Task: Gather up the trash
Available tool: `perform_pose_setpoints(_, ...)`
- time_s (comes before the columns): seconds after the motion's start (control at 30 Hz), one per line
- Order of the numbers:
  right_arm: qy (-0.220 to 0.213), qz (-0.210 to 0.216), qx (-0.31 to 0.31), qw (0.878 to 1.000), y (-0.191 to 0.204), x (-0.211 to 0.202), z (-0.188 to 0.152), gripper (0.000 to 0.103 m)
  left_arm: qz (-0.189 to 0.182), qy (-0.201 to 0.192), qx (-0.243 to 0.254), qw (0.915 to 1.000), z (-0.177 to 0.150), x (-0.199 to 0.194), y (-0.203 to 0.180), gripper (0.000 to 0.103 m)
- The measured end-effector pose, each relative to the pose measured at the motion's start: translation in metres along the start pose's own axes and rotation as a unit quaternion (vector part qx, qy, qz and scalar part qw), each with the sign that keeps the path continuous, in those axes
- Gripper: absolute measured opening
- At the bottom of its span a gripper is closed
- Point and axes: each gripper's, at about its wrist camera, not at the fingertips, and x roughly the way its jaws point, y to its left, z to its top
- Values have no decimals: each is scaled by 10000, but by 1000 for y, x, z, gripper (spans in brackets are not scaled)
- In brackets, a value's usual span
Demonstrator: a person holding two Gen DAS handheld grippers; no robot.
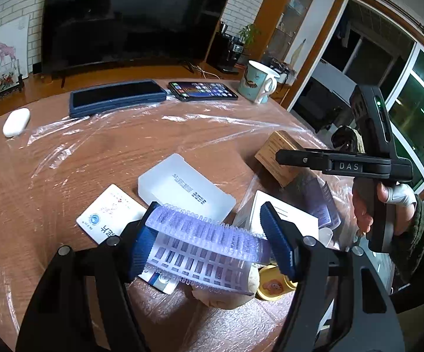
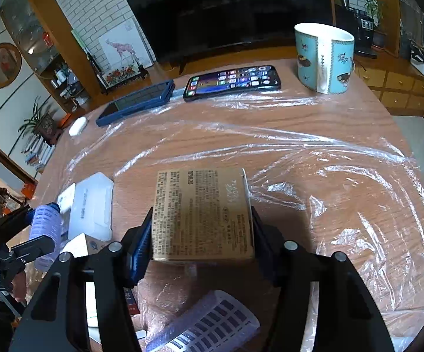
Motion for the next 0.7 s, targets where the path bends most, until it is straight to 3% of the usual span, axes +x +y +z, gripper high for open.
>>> perform_pose_setpoints(0.3,-266,288,-33,9992,4,-25,6,58,180,-199,-323,9991,2,-18,2,70)
perform_pose_setpoints(0.7,-232,598,-189,9978,8,-49,-5,58,615,-266,-538,9963,0,-32,-7,70)
